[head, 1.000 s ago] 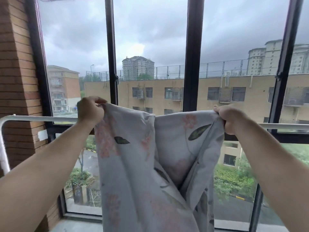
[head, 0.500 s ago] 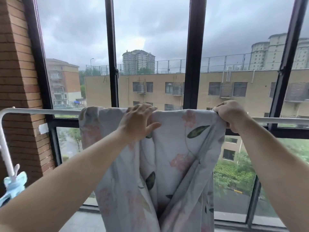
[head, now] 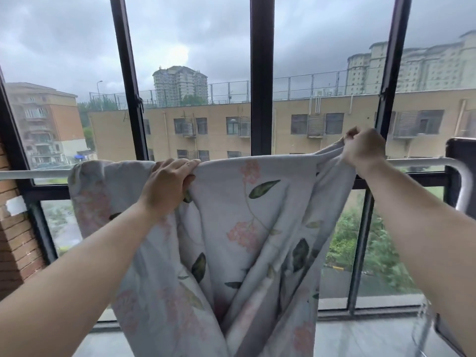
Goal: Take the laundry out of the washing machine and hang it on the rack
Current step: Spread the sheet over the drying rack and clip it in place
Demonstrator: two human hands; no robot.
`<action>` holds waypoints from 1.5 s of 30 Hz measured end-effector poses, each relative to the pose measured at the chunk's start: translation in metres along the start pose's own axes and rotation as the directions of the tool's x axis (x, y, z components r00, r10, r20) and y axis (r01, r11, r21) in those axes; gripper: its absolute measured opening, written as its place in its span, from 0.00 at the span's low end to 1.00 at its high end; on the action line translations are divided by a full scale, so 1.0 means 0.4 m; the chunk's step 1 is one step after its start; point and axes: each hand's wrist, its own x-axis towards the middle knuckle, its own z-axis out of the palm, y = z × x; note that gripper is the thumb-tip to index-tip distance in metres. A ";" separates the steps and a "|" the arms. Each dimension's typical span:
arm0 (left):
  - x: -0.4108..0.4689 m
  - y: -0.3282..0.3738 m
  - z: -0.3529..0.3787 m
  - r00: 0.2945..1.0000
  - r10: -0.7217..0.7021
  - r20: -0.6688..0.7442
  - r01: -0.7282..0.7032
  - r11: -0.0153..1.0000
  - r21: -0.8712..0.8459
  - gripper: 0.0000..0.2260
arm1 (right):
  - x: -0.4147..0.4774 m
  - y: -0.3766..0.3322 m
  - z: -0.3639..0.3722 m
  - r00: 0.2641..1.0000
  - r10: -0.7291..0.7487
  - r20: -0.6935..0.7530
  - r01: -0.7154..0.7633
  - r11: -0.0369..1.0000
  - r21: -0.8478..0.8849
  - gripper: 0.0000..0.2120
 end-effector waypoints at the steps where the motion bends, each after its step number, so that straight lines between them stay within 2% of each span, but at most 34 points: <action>1: -0.002 0.012 0.003 1.000 -0.016 -0.009 0.016 1.000 0.011 0.16 | 0.003 0.007 -0.006 0.999 0.024 -0.040 -0.022 0.999 0.037 0.06; 3: -0.002 0.047 0.009 0.997 -0.082 0.001 0.082 0.996 0.035 0.20 | -0.012 0.023 0.001 0.995 0.074 -0.070 -0.066 0.992 0.108 0.08; 5: -0.005 0.086 0.016 0.990 -0.135 0.031 0.132 0.987 0.087 0.24 | -0.055 0.048 0.022 0.994 0.103 -0.022 -0.098 0.978 0.187 0.09; 8: -0.015 0.136 0.025 0.985 -0.171 0.010 0.166 0.967 0.191 0.26 | -0.138 0.093 0.046 0.989 0.149 0.025 -0.149 0.937 0.317 0.20; 10: -0.020 0.164 0.029 0.985 -0.175 0.001 0.170 0.962 0.214 0.27 | -0.181 0.130 0.059 0.980 0.199 0.020 -0.194 0.928 0.317 0.23; 13: -0.014 0.207 0.039 0.995 -0.084 0.050 0.072 0.976 0.206 0.29 | -0.210 0.163 0.068 0.973 0.224 0.057 -0.231 0.938 0.258 0.16; 15: 0.004 0.243 0.046 0.997 -0.045 0.055 0.036 0.987 0.157 0.28 | -0.205 0.162 0.064 0.982 0.178 0.062 -0.189 0.941 0.282 0.17; 20: 0.061 0.338 0.063 1.000 -0.021 0.014 0.020 0.998 0.052 0.24 | -0.148 0.133 0.045 0.987 0.157 -0.019 -0.143 0.939 0.312 0.15; 27: 0.126 0.391 0.082 0.991 -0.097 0.090 0.099 0.995 -0.022 0.24 | -0.099 0.141 0.044 0.994 0.112 0.009 -0.110 0.954 0.279 0.15; 33: 0.103 0.383 0.095 0.988 -0.057 -0.142 0.046 0.996 -0.076 0.15 | -0.177 0.236 0.069 0.992 0.101 0.072 -0.117 0.953 0.281 0.09; 36: 0.076 0.394 0.100 0.968 0.003 -0.250 -0.010 1.000 -0.026 0.13 | -0.212 0.267 0.087 0.994 0.088 0.066 -0.102 0.960 0.259 0.12; 40: 0.030 0.398 0.114 0.945 0.049 -0.324 -0.038 0.998 0.039 0.10 | -0.230 0.301 0.122 0.995 0.078 0.065 -0.089 0.977 0.194 0.15; 45: -0.033 0.409 0.136 0.941 0.069 -0.330 -0.056 0.997 0.048 0.07 | -0.260 0.361 0.160 0.990 0.101 0.100 -0.115 0.982 0.148 0.14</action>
